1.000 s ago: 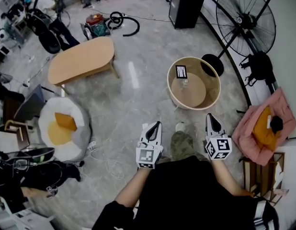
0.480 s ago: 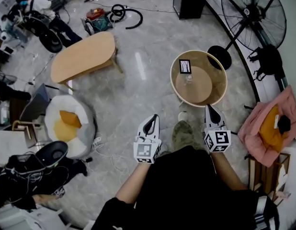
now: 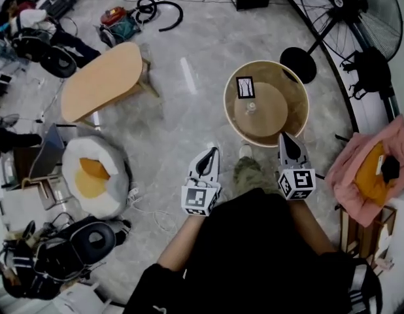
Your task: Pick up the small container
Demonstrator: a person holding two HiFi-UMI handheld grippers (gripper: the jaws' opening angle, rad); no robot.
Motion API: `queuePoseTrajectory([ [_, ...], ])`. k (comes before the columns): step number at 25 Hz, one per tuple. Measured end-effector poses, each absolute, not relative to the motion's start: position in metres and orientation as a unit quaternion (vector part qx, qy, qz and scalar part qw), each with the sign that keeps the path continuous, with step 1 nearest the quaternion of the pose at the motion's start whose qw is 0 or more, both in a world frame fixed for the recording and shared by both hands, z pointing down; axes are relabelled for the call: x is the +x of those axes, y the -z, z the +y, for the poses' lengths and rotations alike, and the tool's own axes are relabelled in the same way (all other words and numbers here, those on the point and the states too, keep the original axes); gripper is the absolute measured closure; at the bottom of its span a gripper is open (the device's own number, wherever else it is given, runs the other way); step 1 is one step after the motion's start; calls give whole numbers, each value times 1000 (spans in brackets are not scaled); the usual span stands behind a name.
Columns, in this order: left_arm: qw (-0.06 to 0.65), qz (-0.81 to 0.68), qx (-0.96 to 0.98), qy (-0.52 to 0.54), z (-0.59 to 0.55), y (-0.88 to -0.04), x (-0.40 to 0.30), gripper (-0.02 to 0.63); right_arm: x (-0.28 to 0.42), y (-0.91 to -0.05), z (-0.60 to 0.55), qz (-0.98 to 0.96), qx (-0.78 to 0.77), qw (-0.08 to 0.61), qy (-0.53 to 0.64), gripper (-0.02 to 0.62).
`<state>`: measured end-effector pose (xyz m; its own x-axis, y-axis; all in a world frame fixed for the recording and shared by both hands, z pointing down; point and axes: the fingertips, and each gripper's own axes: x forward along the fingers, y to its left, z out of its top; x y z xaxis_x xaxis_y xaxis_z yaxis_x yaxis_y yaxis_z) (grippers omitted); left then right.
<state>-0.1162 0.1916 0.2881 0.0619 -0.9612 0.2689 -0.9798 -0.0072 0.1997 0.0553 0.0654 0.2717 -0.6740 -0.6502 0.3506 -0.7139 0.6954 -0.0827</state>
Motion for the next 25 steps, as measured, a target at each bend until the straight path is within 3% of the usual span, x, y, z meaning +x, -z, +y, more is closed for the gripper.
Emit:
queuePoseTrajectory([
  [4,169,-683,710,-44,117,-304,-84,586,85,-295,3,-910,363,154,-130,574],
  [11,192,-684,702,-54,80,-314,-135,586,41,-311,-32,-906,358,184,-130,574],
  [25,255,-668,694,-84,-39,-403,-137,586,47,-369,-133,-896,351,227,-152,574],
])
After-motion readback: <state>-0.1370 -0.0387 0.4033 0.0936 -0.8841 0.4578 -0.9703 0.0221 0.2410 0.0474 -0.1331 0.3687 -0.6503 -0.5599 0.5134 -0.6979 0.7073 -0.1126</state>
